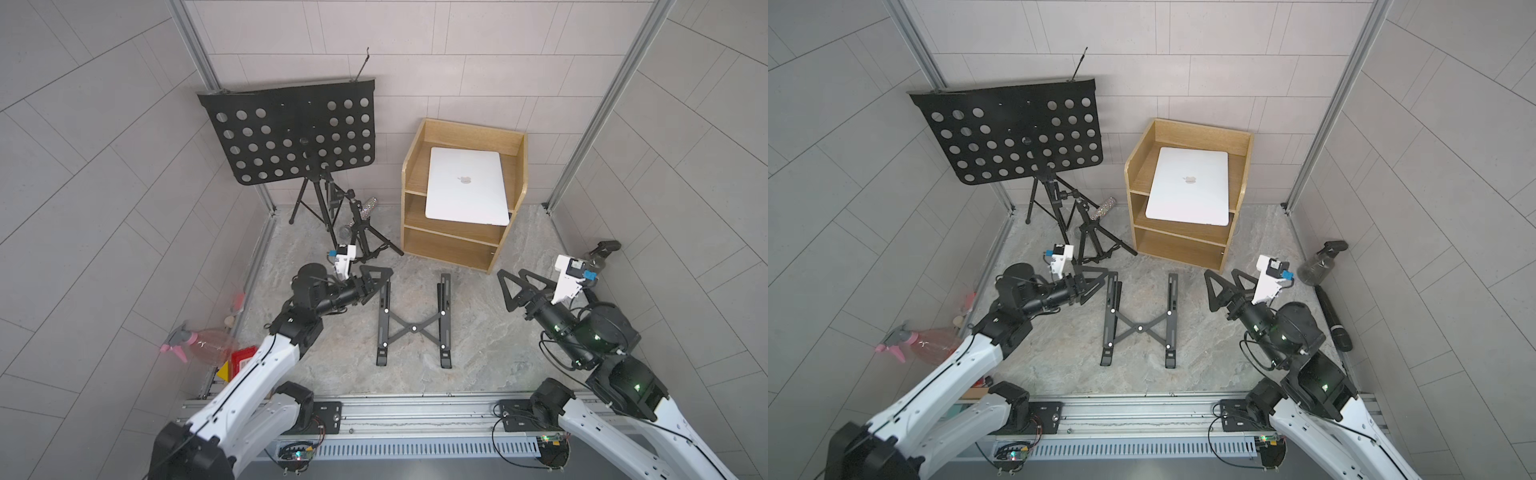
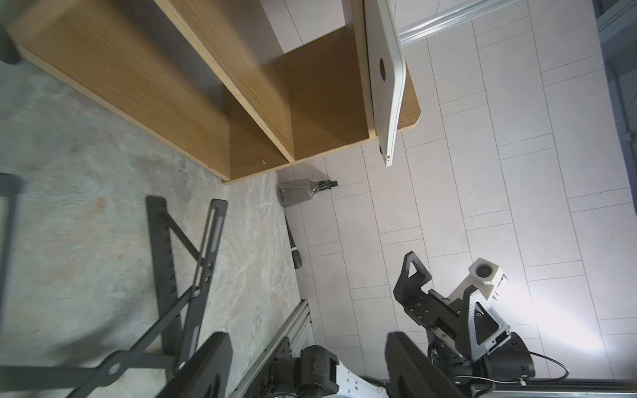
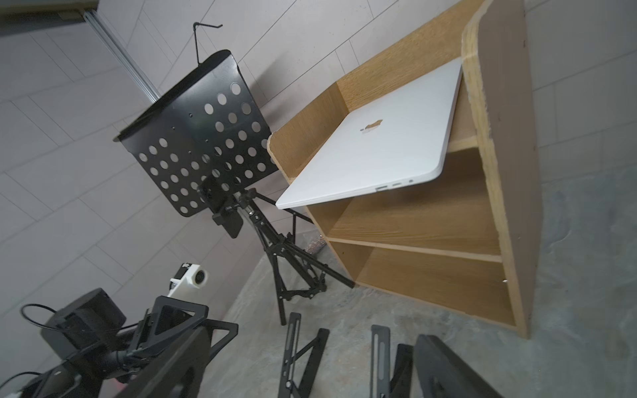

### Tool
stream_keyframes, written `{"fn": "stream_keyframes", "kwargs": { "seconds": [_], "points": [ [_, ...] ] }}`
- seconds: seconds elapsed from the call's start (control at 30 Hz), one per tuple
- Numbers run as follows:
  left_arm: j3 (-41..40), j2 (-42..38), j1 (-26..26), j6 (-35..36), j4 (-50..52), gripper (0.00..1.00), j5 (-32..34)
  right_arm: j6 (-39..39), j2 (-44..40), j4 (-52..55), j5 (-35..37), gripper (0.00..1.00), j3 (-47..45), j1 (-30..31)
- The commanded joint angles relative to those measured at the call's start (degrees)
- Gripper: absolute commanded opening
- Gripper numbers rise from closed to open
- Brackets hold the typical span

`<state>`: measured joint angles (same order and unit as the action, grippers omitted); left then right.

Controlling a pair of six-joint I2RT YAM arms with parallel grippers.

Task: Close the laptop lid and set it aside
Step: Place the laptop on the shelf.

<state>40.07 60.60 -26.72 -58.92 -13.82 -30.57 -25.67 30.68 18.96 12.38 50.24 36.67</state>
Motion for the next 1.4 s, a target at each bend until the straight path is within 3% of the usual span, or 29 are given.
{"fn": "stream_keyframes", "kwargs": {
  "seconds": [0.0, 0.17, 0.4, 0.9, 1.37],
  "points": [
    [9.3, 6.9, -5.0, 5.4, -0.8, 0.63, 3.7, 7.9, 4.6, 9.7, -2.0, 0.91, 4.6, -4.2],
    [22.7, 16.1, -9.2, 18.3, 16.3, 0.49, 10.2, 7.8, 4.9, 9.9, -7.4, 0.88, 5.6, -14.3],
    [30.9, 20.0, -11.4, 23.5, 24.4, 0.29, 14.2, 6.0, 3.7, 8.8, -13.3, 0.89, 4.0, -22.3],
    [48.4, 28.8, -13.4, 29.5, 37.7, 0.25, 20.8, 3.9, 2.7, 7.1, -17.6, 0.90, 2.0, -26.8],
    [57.7, 33.4, -11.6, 32.7, 43.6, 0.25, 24.6, 4.0, 1.0, 7.0, -17.4, 0.91, 1.2, -27.1]
  ]
}}
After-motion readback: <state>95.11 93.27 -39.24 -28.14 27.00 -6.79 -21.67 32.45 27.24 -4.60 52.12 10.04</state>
